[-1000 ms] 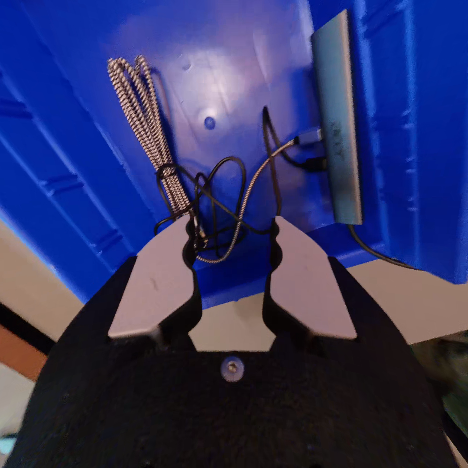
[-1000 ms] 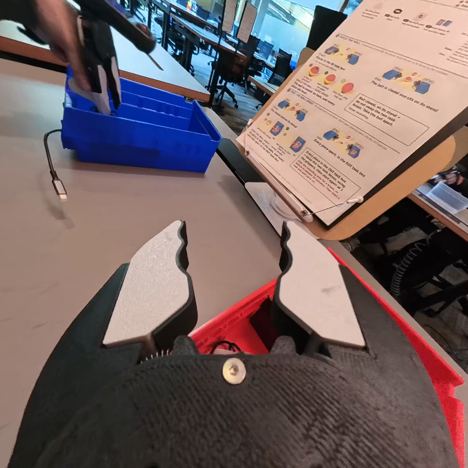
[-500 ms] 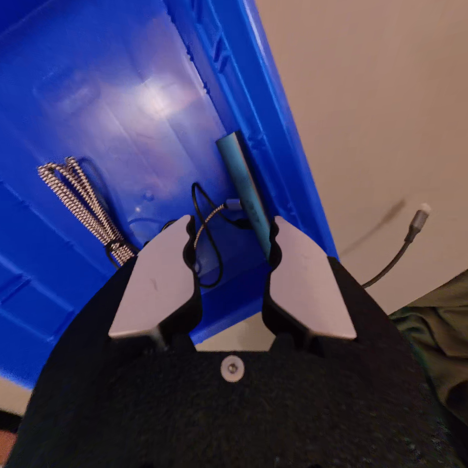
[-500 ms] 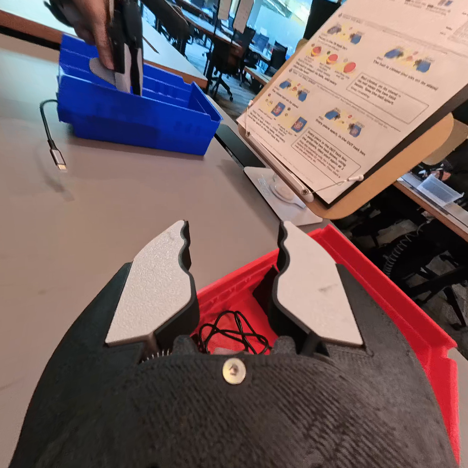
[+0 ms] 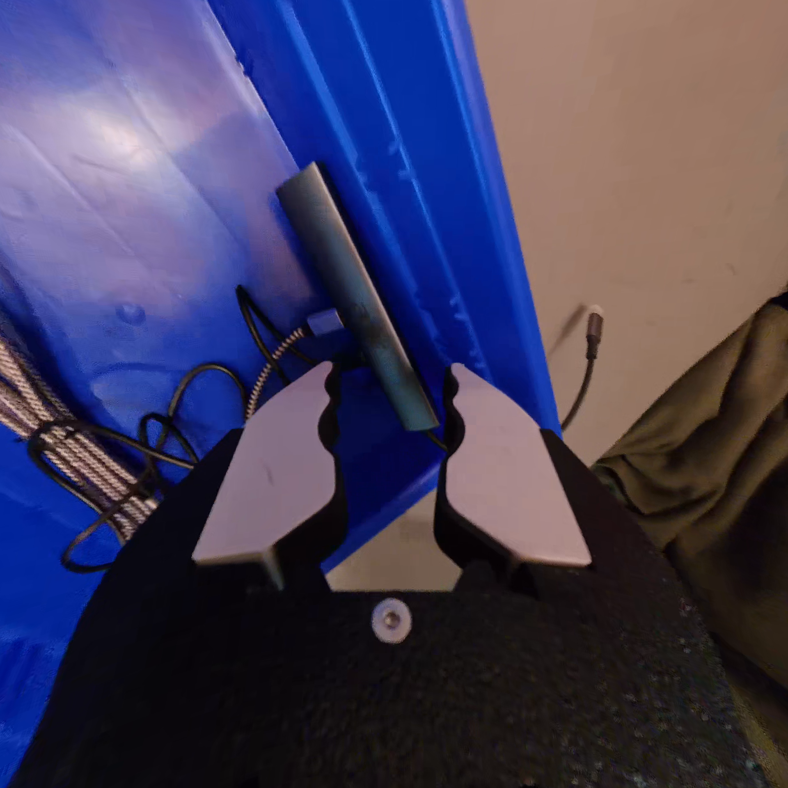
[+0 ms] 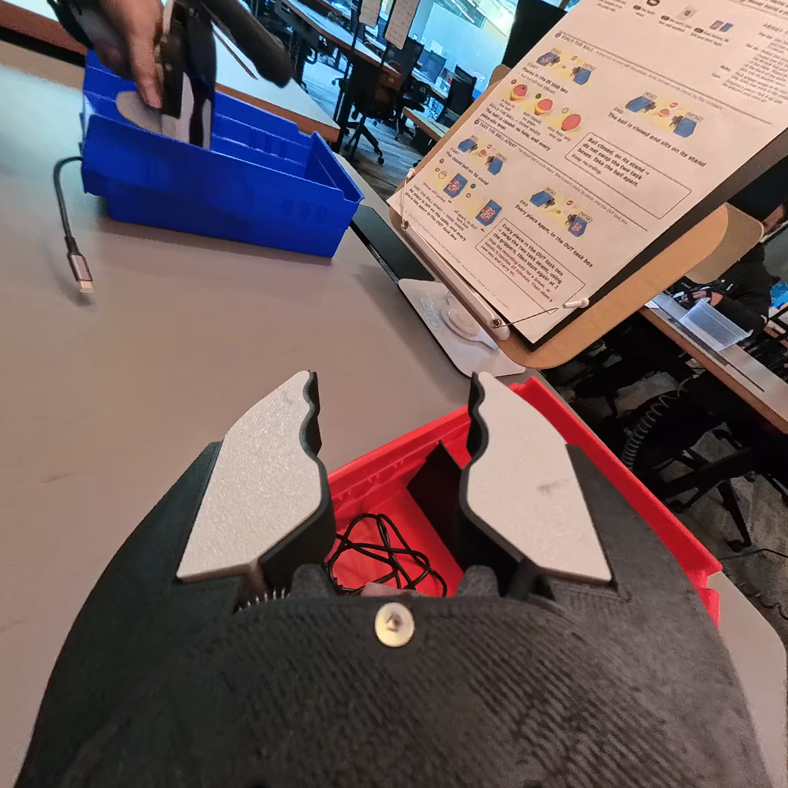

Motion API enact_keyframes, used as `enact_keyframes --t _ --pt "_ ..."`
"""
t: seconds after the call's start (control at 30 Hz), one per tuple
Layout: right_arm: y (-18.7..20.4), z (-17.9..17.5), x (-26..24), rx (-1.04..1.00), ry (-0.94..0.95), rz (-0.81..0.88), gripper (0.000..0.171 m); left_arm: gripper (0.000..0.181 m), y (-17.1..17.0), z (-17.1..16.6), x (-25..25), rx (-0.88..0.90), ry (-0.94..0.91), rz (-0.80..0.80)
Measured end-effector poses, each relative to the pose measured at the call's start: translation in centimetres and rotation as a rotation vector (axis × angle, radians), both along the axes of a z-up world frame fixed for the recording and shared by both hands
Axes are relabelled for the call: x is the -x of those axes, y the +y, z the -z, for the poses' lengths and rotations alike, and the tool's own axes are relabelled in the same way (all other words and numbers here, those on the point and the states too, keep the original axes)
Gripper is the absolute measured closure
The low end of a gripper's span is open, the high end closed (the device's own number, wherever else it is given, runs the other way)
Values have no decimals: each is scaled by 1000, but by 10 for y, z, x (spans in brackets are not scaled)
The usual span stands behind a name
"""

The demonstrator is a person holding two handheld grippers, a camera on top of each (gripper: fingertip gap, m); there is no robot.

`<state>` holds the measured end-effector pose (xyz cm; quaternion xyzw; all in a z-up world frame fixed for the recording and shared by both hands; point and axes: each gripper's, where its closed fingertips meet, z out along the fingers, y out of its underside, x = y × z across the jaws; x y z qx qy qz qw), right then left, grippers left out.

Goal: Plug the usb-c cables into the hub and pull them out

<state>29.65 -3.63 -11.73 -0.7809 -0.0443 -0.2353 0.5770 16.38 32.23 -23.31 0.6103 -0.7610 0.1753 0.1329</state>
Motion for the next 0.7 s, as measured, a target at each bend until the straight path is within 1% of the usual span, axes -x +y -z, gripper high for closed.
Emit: enact_keyframes --t 0.07,0.13,0.23,0.33,0.37,0.4,0.43,0.5,0.57,0.63,0.7 --pt "-1 3 2 13 -4 -15 103 134 -2 -2 11 51 21 -39" --pt "-1 4 1 33 -15 -18 103 133 0 4 25 79 66 -66" --pt "0 3 0 29 -17 -27 102 131 -2 14 35 179 123 -145" --pt "2 2 3 13 -9 -45 103 140 -9 18 24 321 114 -247" --pt "2 2 4 18 -12 -46 103 141 -12 19 21 347 102 -251" --pt "1 3 4 25 -19 -43 102 150 -15 19 20 375 85 -236" --pt "1 2 5 30 -27 -40 103 154 -17 18 19 386 59 -212" --pt "0 -1 8 24 -36 -39 103 154 -11 20 19 316 -15 -151" --pt "1 -7 14 0 -31 -47 104 157 4 16 16 214 -116 -97" --pt "5 -13 20 -25 -31 -46 105 157 21 0 12 93 -254 -57" --pt "11 -15 29 -18 -46 -55 105 157 32 -25 9 -29 -391 -37"
